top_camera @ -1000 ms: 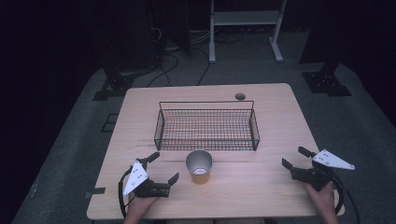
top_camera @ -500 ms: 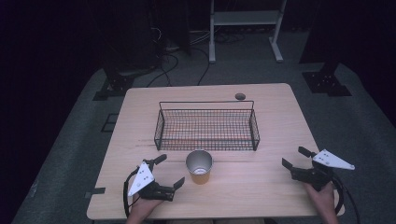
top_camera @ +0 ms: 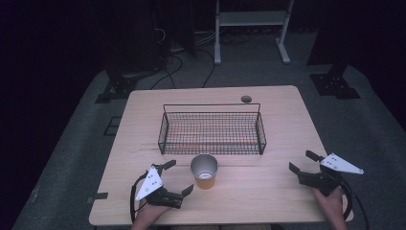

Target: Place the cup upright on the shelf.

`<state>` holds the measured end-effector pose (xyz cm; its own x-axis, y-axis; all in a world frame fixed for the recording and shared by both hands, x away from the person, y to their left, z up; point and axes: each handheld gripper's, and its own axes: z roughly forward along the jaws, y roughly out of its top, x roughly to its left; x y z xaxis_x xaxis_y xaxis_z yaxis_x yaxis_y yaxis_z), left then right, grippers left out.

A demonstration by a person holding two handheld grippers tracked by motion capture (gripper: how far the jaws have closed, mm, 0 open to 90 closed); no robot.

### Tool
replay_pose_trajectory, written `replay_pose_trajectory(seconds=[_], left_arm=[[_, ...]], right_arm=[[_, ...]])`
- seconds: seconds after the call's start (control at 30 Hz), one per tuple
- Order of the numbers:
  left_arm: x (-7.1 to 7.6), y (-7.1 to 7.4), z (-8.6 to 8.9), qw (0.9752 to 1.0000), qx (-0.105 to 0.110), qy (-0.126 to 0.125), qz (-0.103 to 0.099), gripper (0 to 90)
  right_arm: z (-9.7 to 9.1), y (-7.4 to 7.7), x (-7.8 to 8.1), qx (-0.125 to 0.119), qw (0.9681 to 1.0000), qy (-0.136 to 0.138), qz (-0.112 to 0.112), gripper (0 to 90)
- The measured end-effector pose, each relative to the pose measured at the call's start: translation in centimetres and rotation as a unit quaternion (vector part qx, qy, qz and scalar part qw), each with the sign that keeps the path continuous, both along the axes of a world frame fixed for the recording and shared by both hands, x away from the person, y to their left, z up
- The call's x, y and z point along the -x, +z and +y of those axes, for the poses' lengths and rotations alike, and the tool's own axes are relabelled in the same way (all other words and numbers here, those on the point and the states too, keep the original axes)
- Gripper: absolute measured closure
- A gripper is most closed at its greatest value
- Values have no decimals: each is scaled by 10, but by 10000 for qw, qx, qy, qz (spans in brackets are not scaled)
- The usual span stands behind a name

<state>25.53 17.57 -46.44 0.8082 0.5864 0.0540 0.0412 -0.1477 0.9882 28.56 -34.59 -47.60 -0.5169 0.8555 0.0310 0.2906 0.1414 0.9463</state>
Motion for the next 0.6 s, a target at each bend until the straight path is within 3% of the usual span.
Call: replay_pose_trajectory(seconds=[0.6], left_arm=[[-7, -2, -23, 9996, -171, -167, 149, 0]], right_arm=[[0, 0, 0, 10, 10000, -2, 10, 128]])
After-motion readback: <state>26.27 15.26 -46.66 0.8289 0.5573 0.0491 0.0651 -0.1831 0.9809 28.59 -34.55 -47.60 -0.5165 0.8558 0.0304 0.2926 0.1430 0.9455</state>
